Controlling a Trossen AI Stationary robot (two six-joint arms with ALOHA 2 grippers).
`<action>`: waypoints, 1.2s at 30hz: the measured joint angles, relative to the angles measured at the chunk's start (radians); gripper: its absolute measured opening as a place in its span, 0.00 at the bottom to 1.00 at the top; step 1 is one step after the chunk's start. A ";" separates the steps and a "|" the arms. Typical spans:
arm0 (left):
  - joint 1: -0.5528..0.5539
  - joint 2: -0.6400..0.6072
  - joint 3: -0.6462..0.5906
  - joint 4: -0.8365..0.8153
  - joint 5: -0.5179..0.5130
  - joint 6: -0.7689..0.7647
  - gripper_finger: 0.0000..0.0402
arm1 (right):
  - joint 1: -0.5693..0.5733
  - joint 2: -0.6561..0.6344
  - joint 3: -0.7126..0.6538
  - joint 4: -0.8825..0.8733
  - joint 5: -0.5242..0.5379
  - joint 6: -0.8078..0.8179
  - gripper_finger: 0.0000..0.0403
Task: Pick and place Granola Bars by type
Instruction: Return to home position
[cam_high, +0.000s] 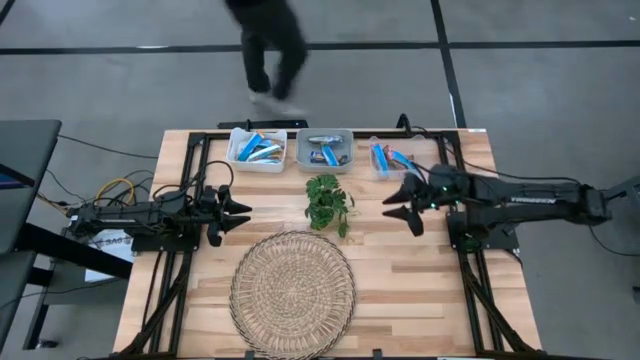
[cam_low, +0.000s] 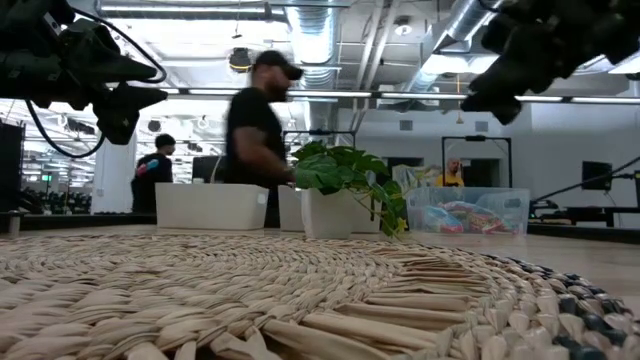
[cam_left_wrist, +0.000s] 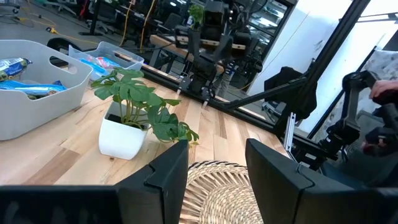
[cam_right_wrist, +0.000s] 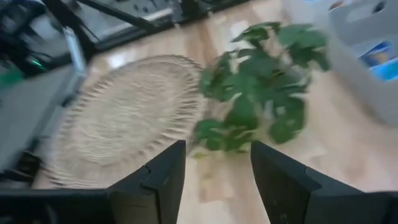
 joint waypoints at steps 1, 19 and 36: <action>0.000 0.000 0.000 0.000 0.000 0.000 0.38 | 0.015 -0.018 -0.016 0.012 0.000 0.036 0.43; 0.000 0.000 0.000 0.000 0.000 0.000 0.38 | 0.099 -0.351 -0.307 0.150 -0.004 -0.032 0.42; 0.000 0.000 0.000 0.000 0.000 0.000 0.38 | 0.099 -0.598 -0.452 0.218 -0.003 -0.061 0.43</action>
